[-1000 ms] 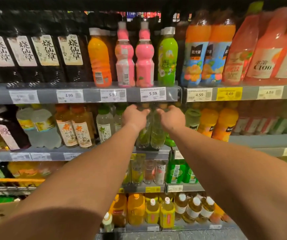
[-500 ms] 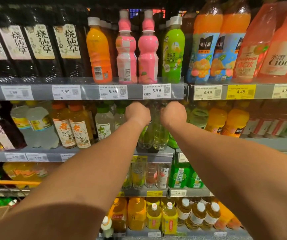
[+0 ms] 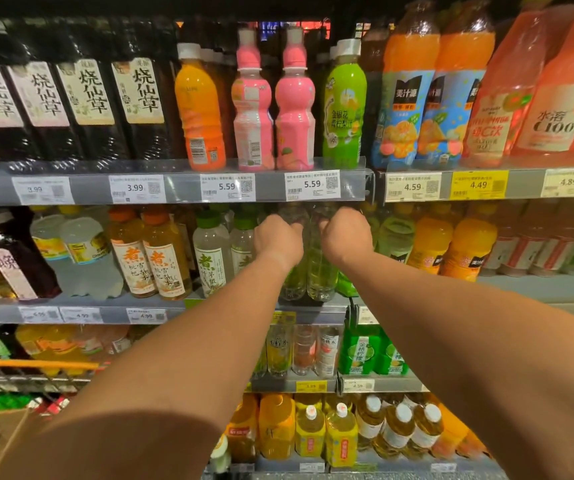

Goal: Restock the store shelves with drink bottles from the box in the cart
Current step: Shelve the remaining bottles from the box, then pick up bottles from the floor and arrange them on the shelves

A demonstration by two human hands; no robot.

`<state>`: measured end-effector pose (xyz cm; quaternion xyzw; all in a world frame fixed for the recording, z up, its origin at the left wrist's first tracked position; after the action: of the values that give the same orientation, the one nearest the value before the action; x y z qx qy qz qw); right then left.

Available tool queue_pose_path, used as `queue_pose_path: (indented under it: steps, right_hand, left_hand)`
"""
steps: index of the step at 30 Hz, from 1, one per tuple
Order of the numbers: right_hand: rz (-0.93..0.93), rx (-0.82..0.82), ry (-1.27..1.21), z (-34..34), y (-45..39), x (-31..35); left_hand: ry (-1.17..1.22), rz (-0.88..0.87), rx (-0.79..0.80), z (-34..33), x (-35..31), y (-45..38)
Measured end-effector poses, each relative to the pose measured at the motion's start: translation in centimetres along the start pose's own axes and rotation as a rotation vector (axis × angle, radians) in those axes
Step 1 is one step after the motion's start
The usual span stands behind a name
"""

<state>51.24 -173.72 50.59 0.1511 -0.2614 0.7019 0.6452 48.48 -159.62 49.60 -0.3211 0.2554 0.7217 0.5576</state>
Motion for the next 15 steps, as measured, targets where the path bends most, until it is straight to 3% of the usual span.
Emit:
queue_pose_path:
  steps: [9, 15]
  right_hand:
    - [0.020, -0.057, -0.009, 0.6, 4.2, 0.8]
    - [-0.277, 0.227, 0.120, 1.5, 12.3, 1.0]
  left_hand:
    - [-0.072, -0.112, 0.004, 0.1, 0.5, 2.3]
    - [-0.285, -0.139, 0.304, 4.1, 3.0, 7.1]
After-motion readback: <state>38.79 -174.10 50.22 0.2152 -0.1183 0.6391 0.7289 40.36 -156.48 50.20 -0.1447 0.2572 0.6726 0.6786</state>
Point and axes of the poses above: each hand's wrist, its own y-axis away from the middle knuckle, its own z-axis out of the back of the hand, x = y × z, the point moved 6 cm from there along -y, towards the middle knuckle, and after that the axes turned 13 degrees about x, right-handed, at the moved point
